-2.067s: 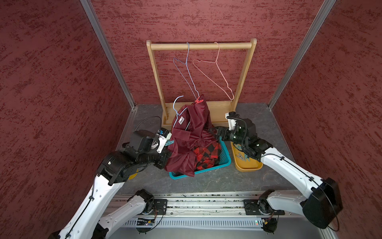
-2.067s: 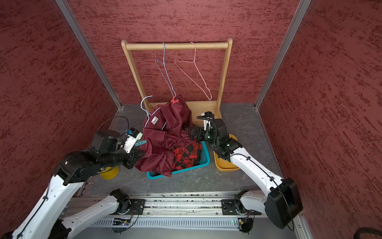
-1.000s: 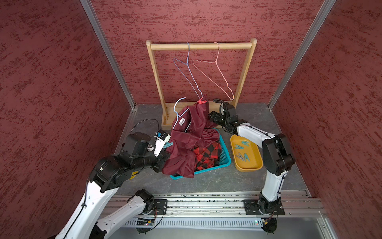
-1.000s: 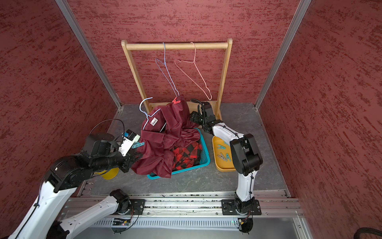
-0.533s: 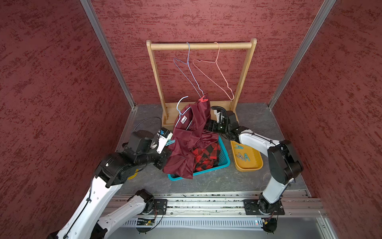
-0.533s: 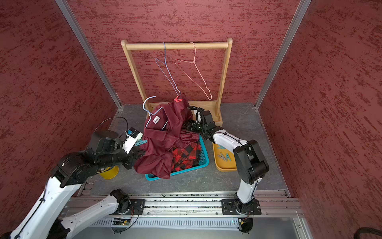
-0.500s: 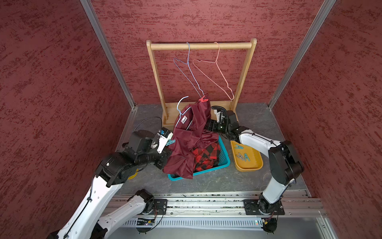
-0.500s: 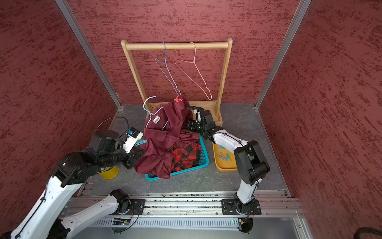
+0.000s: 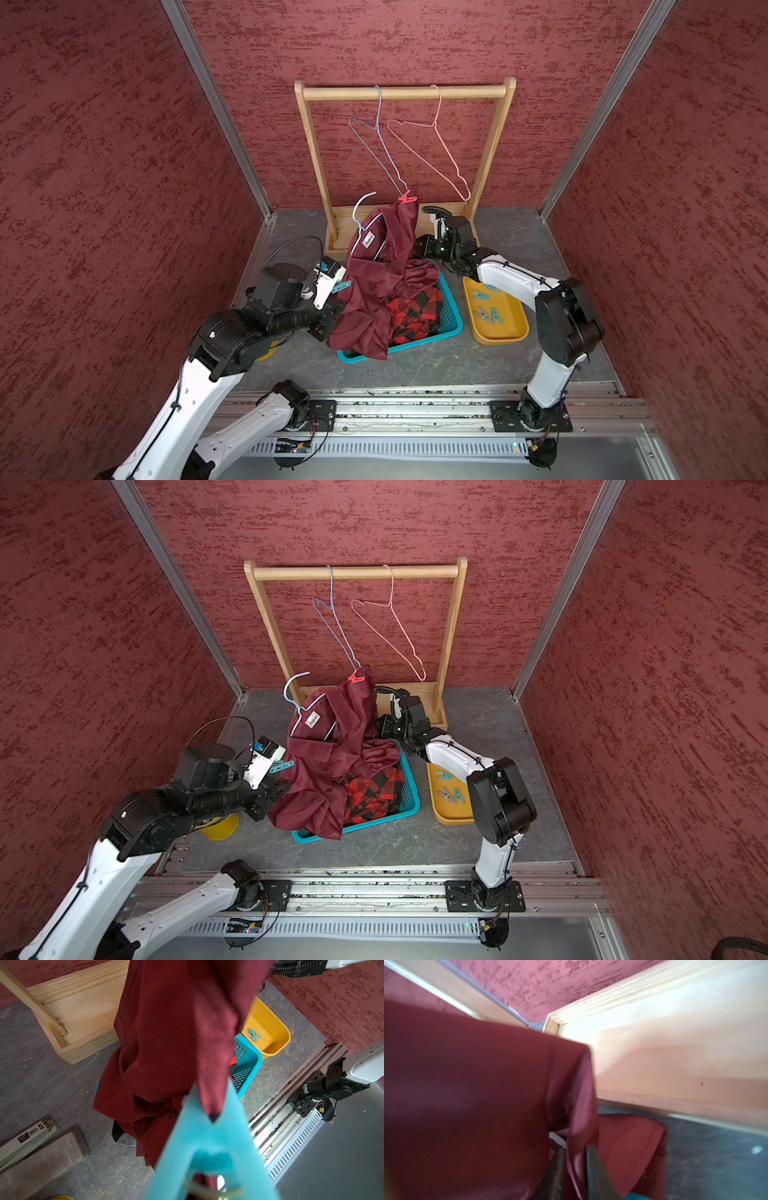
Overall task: Remove the clothespins securing long-sleeve shirts to the hanger
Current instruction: Place the long-sleeve shirt at the bin.
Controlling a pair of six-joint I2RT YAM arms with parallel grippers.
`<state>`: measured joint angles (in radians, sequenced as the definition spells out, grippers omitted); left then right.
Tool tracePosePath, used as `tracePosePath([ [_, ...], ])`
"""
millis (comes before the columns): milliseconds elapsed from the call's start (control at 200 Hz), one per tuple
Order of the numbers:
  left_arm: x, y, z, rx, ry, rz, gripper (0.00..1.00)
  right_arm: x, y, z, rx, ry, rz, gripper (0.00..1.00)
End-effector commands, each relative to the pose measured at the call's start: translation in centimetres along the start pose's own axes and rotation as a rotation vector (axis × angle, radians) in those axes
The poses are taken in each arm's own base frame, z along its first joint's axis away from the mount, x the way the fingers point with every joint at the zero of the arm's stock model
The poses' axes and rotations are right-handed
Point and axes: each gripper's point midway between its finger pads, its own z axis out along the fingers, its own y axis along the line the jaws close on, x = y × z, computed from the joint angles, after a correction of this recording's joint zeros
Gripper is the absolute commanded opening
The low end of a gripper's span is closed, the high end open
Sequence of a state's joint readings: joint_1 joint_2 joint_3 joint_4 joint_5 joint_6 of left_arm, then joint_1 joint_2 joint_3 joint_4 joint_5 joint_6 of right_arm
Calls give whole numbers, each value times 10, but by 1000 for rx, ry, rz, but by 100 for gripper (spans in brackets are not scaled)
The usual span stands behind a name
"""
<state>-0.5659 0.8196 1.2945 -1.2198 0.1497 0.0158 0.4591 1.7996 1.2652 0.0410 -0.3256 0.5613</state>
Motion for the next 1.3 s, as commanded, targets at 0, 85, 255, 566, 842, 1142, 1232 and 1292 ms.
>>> tracePosePath([
  [0,-8,-1,-7,-3,-45,10,0,-5,2,-3,11,-13,0,5],
  [85,-8,-2,-8,4,-48,13,0,-1,5,-10,-2,-10,4,0],
  [255,-5,-3,-7,10,-42,16,0,8,12,-26,-37,-11,16,0],
  [566,-6,-2,-7,2,-40,20,0,15,40,-62,-106,-21,37,0],
  [842,-6,-2,-7,2,-23,28,0,56,64,-70,-170,37,97,0],
  [1142,2,2,-1,-17,10,20,0,101,105,-83,-238,111,114,0],
  [1232,6,4,5,-23,28,18,0,109,112,-85,-273,127,130,0],
  [1292,7,5,8,-27,36,16,0,118,112,-84,-285,143,137,0],
])
